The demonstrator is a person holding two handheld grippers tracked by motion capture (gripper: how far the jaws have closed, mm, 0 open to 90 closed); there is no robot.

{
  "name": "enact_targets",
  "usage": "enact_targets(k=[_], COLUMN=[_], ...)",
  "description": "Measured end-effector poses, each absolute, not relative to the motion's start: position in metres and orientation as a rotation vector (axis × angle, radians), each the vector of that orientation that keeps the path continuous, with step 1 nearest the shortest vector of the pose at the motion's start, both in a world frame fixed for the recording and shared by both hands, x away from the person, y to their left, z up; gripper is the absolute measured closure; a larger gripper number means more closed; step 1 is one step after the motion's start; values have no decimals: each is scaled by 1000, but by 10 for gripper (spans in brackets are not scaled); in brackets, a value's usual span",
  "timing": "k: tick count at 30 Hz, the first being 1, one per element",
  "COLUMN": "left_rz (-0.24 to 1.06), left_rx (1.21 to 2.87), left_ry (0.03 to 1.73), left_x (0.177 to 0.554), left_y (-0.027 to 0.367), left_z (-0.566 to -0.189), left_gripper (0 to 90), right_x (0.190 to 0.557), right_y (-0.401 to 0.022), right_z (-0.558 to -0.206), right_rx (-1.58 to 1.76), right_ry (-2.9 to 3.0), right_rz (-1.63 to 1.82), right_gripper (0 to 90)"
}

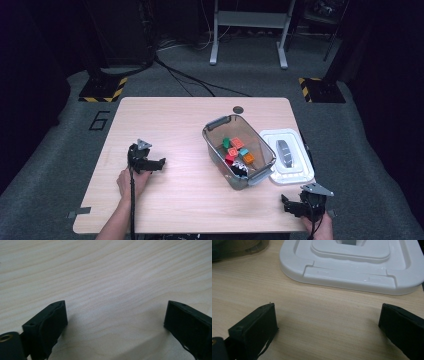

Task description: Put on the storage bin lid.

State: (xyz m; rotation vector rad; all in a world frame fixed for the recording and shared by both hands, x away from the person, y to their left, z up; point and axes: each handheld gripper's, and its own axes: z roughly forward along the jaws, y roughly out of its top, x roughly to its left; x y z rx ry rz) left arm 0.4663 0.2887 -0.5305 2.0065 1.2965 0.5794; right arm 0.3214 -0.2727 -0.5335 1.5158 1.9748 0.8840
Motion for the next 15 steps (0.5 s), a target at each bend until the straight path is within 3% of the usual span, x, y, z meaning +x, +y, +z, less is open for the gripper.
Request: enact_targets(k=[15], left_rz=[627], left_rx=[2089], left_ry=[1144], left_x=[468], left_y=[280], left_z=[-529], left_gripper=[68], right_x=[325], right_y=[-278], right_z=[-530], right_rx=[1541], right_ry=[1914], right_rz=[789], right_gripper=[0])
